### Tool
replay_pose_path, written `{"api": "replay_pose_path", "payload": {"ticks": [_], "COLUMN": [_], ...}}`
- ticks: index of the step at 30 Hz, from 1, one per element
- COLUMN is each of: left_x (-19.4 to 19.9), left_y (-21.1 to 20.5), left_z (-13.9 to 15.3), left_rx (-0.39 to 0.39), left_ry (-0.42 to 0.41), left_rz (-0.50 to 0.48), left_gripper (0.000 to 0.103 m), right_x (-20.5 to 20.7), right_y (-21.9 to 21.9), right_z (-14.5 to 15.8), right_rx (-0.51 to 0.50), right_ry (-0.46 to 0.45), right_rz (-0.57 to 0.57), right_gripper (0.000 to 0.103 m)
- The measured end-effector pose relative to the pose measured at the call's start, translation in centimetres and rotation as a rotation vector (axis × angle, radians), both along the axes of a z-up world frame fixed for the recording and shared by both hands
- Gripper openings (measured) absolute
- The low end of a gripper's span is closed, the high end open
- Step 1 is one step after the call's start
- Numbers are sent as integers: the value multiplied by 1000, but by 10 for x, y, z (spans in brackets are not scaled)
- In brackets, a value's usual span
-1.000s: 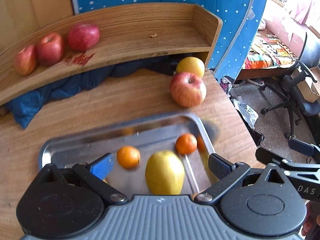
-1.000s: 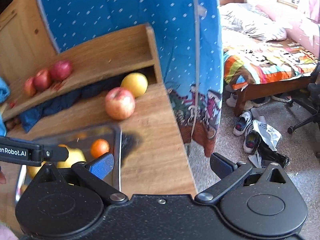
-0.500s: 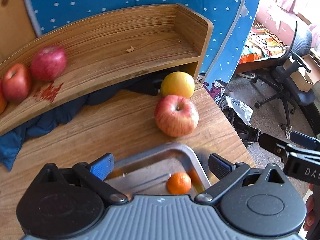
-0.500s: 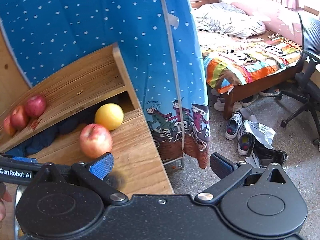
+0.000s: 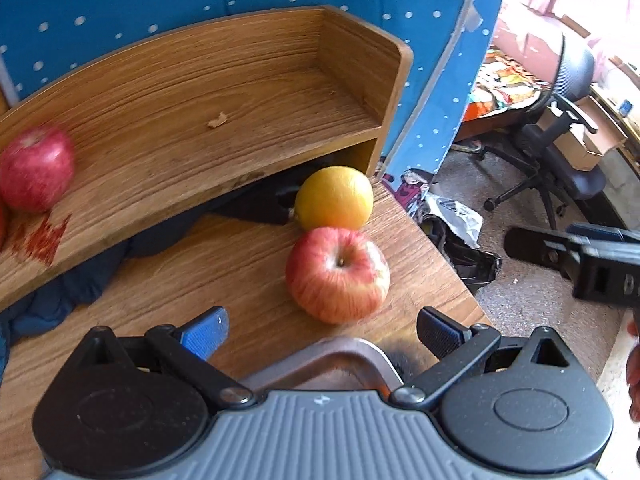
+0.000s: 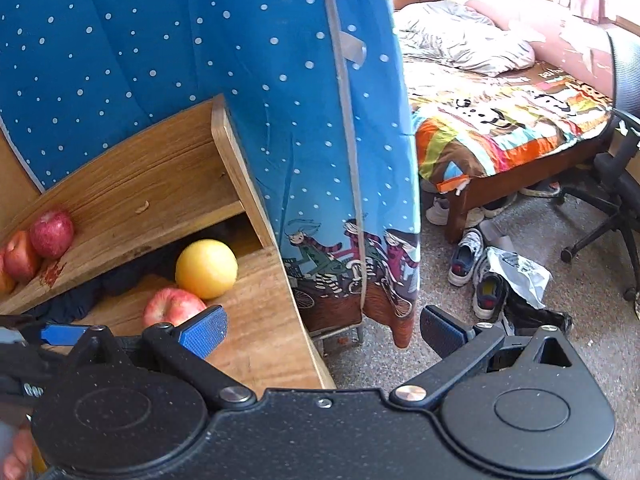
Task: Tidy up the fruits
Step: 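Move both open tools toward the apple and yellow grapefruit on the table, then grasp the red apple with the left tool while the right tool grasps the yellow grapefruit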
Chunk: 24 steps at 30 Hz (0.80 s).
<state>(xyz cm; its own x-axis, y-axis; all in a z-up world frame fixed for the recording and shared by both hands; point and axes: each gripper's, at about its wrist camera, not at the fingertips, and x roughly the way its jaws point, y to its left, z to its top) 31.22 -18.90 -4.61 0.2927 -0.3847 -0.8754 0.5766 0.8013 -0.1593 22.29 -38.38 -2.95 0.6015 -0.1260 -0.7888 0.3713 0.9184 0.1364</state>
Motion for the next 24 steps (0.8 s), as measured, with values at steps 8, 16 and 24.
{"api": "replay_pose_path", "payload": {"ticks": [8, 16, 24], "left_x": [8, 23, 32], "left_y": [-9, -10, -6], "left_z": [-12, -23, -33], "left_rx": [-25, -28, -53], "left_ry": [1, 28, 63], "left_rz": [-68, -52, -43], "left_gripper": [102, 102, 102], "right_x": [54, 106, 135], "right_y": [3, 8, 20], "right_z": [-8, -30, -41], "right_rx": [100, 210, 248], "right_ry": [34, 89, 101], "right_rz": [132, 197, 233], "right_gripper": [102, 102, 101]}}
